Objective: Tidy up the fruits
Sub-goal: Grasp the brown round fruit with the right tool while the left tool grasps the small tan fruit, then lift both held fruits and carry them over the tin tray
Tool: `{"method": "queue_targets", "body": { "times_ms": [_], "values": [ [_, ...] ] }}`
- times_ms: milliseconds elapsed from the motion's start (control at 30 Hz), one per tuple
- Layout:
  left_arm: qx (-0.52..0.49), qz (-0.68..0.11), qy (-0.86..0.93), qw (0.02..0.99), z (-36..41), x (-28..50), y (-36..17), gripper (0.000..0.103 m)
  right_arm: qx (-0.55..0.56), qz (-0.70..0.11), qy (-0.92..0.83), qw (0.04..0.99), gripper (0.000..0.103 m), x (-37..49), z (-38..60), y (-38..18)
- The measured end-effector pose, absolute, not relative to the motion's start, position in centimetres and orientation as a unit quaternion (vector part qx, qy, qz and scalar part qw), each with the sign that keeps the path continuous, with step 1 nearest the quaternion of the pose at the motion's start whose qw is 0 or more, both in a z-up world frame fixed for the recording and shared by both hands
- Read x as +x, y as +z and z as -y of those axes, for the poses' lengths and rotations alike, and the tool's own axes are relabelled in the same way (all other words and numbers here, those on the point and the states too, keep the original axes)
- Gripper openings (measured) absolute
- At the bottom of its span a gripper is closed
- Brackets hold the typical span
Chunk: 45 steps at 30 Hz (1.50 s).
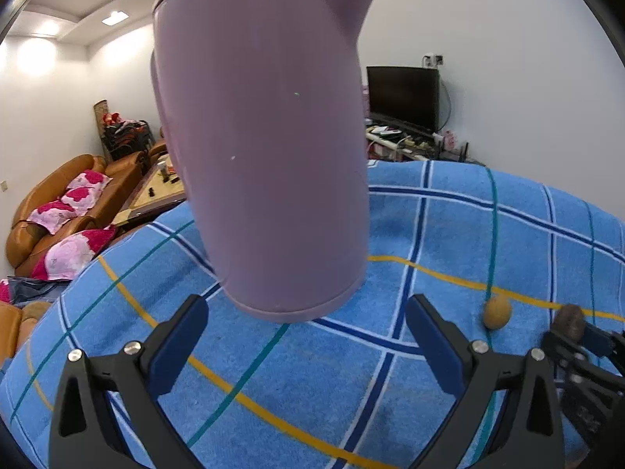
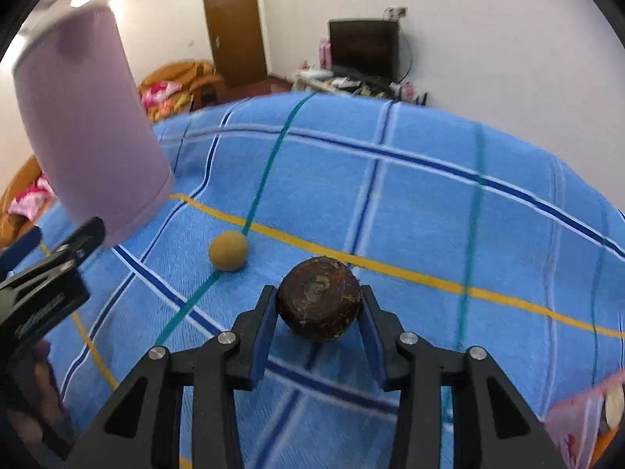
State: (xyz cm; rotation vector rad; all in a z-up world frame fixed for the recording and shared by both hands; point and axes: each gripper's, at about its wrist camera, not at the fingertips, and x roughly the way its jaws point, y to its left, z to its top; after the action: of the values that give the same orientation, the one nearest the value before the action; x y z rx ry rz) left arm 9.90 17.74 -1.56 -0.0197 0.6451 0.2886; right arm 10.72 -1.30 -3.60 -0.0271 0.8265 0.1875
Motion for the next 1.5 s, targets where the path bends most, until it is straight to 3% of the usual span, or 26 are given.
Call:
{"method": "queue_targets", "body": {
  "times_ms": [167, 400, 500, 567, 667, 733, 900, 1000, 1200, 1367, 1500],
  "values": [
    [-0.012, -0.306, 0.064, 0.95, -16.0, 9.4, -1.2, 0.102, -0.015, -0.354, 0.072, 0.932, 0.043, 6.2, 3.9, -2.1],
    [-0.01, -0.358, -0.031, 0.933, -11.8, 10.3, -1.5, 0.096, -0.018, -0.303, 0.06, 0.951, 0.043, 1.7, 6.4, -0.5],
    [0.031, -0.373, -0.035, 0.927, -9.4, 11.8, -1.4, 0.084, -0.012, -0.307, 0.069, 0.949, 0.043, 1.7, 6.6, -0.7],
    [0.07, -0.373, -0.032, 0.925, -7.7, 13.0, -1.7, 0.084, -0.002, -0.313, 0.075, 0.947, 0.043, 1.9, 6.9, -0.9],
    [0.053, -0.397, -0.046, 0.915, -7.0, 14.4, -2.5, 0.076, 0.008, -0.32, 0.079, 0.944, 0.043, 2.2, 7.1, -1.1],
    [0.033, -0.424, -0.054, 0.904, -6.9, 15.7, -3.4, 0.063, 0.012, -0.324, 0.081, 0.943, 0.043, 2.3, 7.2, -1.2],
    [0.029, -0.434, -0.059, 0.898, -6.7, 16.5, -4.2, 0.055, 0.022, -0.336, 0.085, 0.938, 0.043, 3.0, 7.4, -1.5],
    [0.015, -0.432, -0.069, 0.899, -7.0, 16.4, -4.1, 0.026, 0.028, -0.338, 0.085, 0.937, 0.043, 3.1, 7.5, -1.7],
    [-0.022, -0.401, -0.066, 0.913, -8.7, 15.3, -3.2, 0.026, 0.02, -0.317, 0.076, 0.945, 0.043, 2.6, 7.0, -1.4],
    [0.031, -0.318, -0.015, 0.947, -7.5, 11.6, -1.2, 0.026, -0.015, -0.274, 0.056, 0.96, 0.043, 1.0, 6.3, -0.3],
    [0.034, -0.301, -0.003, 0.953, -6.6, 9.7, -0.6, 0.026, -0.034, -0.252, 0.043, 0.966, 0.043, 0.4, 6.1, 0.2]
  ]
}}
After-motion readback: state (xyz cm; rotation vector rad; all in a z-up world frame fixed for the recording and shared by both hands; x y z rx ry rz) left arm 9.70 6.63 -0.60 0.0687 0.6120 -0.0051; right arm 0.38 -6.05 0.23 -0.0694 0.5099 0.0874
